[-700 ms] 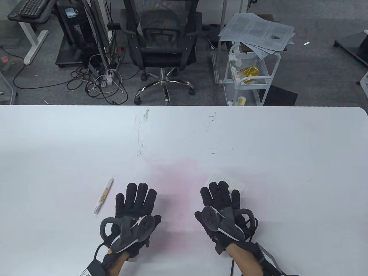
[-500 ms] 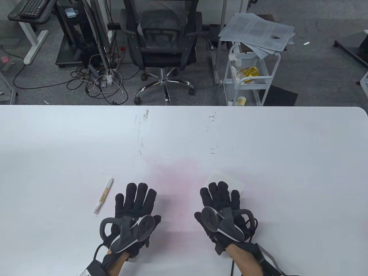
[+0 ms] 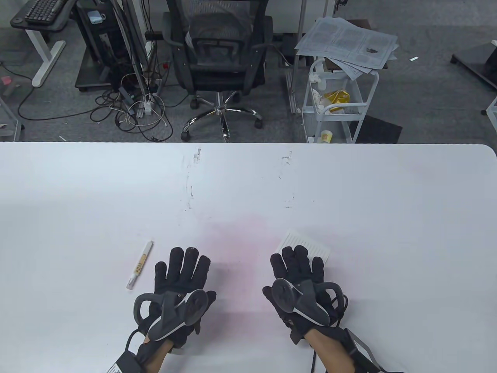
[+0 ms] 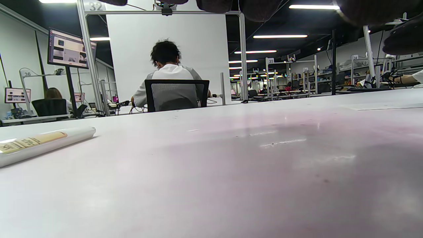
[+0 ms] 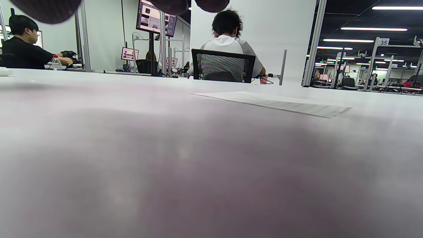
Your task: Squeeze and apply correction pen on text
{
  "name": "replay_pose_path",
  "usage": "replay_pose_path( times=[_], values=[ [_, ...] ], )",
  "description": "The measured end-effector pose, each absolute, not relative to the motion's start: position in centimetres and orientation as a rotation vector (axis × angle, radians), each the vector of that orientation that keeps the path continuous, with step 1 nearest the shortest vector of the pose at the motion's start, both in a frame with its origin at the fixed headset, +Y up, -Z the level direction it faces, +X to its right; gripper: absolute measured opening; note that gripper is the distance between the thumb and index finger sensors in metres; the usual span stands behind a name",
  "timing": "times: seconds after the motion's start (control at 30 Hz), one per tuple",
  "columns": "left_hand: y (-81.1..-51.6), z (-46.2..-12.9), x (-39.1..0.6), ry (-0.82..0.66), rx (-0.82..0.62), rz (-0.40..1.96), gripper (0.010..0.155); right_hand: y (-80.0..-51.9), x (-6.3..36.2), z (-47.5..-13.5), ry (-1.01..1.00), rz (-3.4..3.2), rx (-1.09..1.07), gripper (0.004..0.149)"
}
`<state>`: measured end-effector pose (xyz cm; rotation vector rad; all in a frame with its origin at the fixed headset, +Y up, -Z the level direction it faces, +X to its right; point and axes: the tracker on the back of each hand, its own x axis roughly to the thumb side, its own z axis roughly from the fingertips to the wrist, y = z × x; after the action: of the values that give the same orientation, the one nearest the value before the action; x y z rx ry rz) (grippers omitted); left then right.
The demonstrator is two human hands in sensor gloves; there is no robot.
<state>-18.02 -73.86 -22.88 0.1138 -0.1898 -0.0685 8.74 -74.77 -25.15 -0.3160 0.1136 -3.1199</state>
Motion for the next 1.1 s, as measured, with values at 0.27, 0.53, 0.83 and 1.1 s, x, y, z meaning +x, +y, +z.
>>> replay_pose_path(
  times=[0.27, 0.53, 0.83, 1.1],
  values=[
    [-73.8, -22.9, -18.1, -0.186, 0.106, -0.074, 0.08, -74.7, 8.9, -25.1, 0.113, -3.128, -0.317, 0.079],
    [-73.8, -22.9, -18.1, -0.179, 0.101, -0.071, 0.08, -74.7, 9.3, -25.2, 0.109, -3.151, -0.303, 0.079],
    [-73.8, -22.9, -18.2, -0.178, 0.094, -0.076, 0.08, -73.9, 12.3, -26.4, 0.129, -3.214, -0.146, 0.079],
    [-73.8, -22.9, -18.1, -0.177, 0.085, -0.082, 0.08, -73.4, 16.1, -27.7, 0.123, -3.299, 0.061, 0.079]
  ],
)
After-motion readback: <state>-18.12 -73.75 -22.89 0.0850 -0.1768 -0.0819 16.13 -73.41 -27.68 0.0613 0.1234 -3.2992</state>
